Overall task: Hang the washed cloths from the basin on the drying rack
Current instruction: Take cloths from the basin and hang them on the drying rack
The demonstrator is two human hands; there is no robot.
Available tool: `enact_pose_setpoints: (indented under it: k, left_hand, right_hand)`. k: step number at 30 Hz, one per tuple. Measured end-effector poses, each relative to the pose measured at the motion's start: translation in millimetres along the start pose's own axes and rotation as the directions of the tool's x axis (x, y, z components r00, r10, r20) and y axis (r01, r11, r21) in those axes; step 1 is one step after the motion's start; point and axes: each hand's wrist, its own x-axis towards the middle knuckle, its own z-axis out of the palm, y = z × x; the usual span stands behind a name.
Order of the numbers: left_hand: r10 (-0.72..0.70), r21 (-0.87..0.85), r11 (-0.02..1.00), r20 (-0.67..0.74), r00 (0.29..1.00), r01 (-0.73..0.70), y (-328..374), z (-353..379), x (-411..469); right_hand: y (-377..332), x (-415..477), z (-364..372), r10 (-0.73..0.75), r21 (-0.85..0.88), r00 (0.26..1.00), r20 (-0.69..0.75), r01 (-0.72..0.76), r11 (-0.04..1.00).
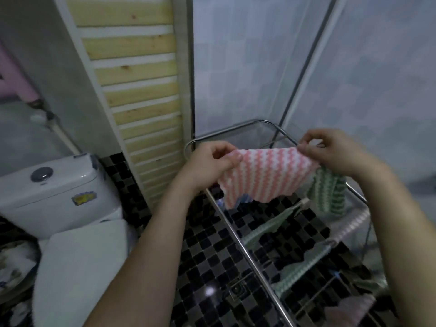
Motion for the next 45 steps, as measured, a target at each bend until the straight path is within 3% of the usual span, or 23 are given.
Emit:
enact_pose_setpoints:
  k: [2, 6, 11, 18, 22, 28, 31, 34, 38, 42, 45]
  left_hand:
    - [-0.004, -0.006, 1.000, -0.035, 0.999, 0.004, -10, 19, 22]
    - [0.067, 0.155, 0.987, -0.115, 0.991, -0.049, -16, 70, 60]
    - [0.073, 0.215, 0.975, -0.064, 0.995, -0.058, -19, 129, 86]
    - [-0.063, 0.221, 0.974, 0.021, 0.998, 0.057, -46, 156, 118]
    - [-0.102, 0.224, 0.969, -0.035, 0.994, 0.107, -57, 162, 133]
    - [-0.128, 0.260, 0.954, -0.096, 0.987, 0.149, -82, 163, 168]
    - [-0.144, 0.325, 0.926, -0.166, 0.976, 0.192, -99, 163, 183]
    - [-0.190, 0.413, 0.876, -0.181, 0.965, 0.249, -115, 161, 194]
    - [-0.188, 0.592, 0.781, -0.081, 0.979, 0.199, -120, 160, 188]
    - [-0.219, 0.580, 0.801, 0.054, 0.974, 0.148, -118, 167, 171]
    - [-0.200, 0.597, 0.791, 0.046, 0.979, 0.133, -119, 173, 165]
  right_hand:
    - [16, 5, -6, 0.067, -0.001, 0.998, -0.003, -0.067, 0.998]
    - [58, 20, -11, 0.178, 0.144, 0.982, -0.069, -0.167, 0.975]
    - [113, 43, -1, 0.309, 0.257, 0.918, -0.249, -0.245, 0.935]
    - [163, 74, 8, 0.368, 0.204, 0.898, -0.242, -0.324, 0.924]
    - [176, 96, 16, 0.390, 0.182, 0.886, -0.249, -0.353, 0.918]
    - [184, 138, 25, 0.337, -0.062, 0.897, -0.285, -0.368, 0.928]
    - [183, 162, 43, 0.316, -0.120, 0.915, -0.251, -0.354, 0.928]
    - [185, 176, 62, 0.339, -0.088, 0.933, -0.117, -0.350, 0.933]
    - [203, 172, 66, 0.458, -0.178, 0.888, -0.037, -0.457, 0.872]
    - [218, 163, 75, 0.564, -0.121, 0.825, 0.043, -0.556, 0.822]
    - [226, 162, 79, 0.600, -0.089, 0.797, 0.070, -0.594, 0.799]
